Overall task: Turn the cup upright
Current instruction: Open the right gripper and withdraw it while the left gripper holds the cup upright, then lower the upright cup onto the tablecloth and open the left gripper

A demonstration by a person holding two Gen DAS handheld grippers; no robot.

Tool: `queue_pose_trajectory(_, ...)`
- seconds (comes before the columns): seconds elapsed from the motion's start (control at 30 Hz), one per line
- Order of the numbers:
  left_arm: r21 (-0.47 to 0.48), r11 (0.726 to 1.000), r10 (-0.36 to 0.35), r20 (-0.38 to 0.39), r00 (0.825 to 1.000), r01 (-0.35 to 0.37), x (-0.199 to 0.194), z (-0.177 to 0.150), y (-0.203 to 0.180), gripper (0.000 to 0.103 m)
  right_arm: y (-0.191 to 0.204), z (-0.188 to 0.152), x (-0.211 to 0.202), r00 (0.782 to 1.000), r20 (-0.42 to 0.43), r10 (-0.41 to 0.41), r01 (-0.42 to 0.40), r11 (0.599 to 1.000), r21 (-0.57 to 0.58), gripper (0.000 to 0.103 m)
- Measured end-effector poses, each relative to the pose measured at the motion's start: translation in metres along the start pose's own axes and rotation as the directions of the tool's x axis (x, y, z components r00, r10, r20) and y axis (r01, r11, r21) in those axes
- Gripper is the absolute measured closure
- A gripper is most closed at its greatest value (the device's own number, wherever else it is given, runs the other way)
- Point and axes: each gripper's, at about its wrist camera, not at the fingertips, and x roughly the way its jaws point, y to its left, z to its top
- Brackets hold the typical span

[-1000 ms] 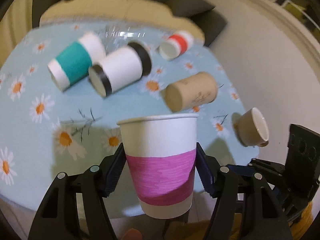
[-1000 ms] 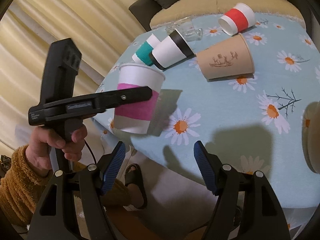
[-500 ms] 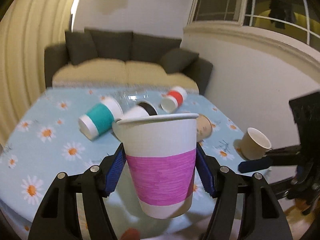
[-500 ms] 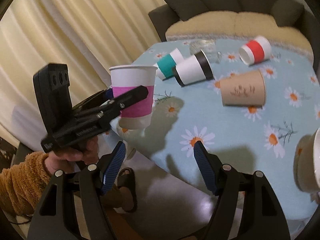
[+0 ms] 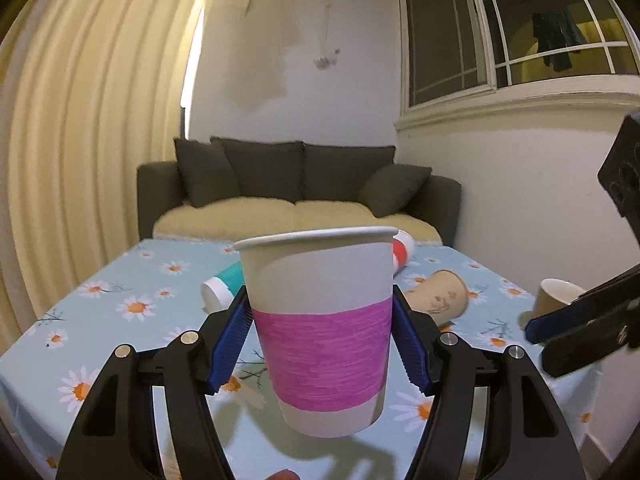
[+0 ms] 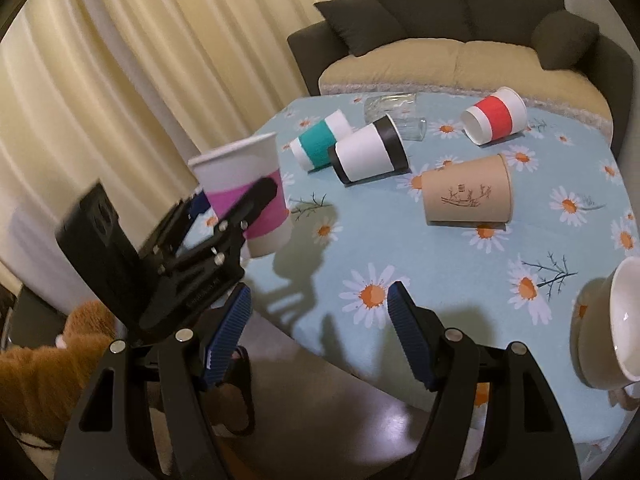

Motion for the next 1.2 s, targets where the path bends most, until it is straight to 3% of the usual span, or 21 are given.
queue_pose_trajectory(0.3,0.077,0.991,0.107,0.044,0.993,-0.111,0.017,-0.042,-0.011,0.038,-0.017,-0.006,0.008,1.0,0.015,0.002,-0.003,0.998,0.058,0.033)
queue_pose_trajectory(0.6,0.086,0.988,0.121,0.075,0.99,-0.127,0.016,-0.058,-0.017,0.038,-0.023,-0.006,0.016,1.0,0.014,0.015,-0.016,0.997,0.076,0.033)
queue_pose_trajectory(0.97,0.086,0.987,0.137,0.024,0.99,-0.139,0.014,-0.067,-0.015,0.037,-0.019,-0.01,0.019,0.999,0.01,0.036,-0.036,0.997,0.07,0.033)
queue_pose_trajectory(1.07,0.069,0.987,0.147,0.013,0.989,-0.148,0.012,-0.064,-0.015,0.013,-0.018,-0.011,0.018,0.999,0.011,0.036,-0.037,0.996,0.075,0.033)
queue_pose_trajectory(1.2,0.062,0.988,0.144,0.006,0.99,-0.144,0.007,-0.061,-0.015,0.013,-0.015,-0.013,0.013,0.999,0.024,0.044,-0.045,0.996,0.076,0.033)
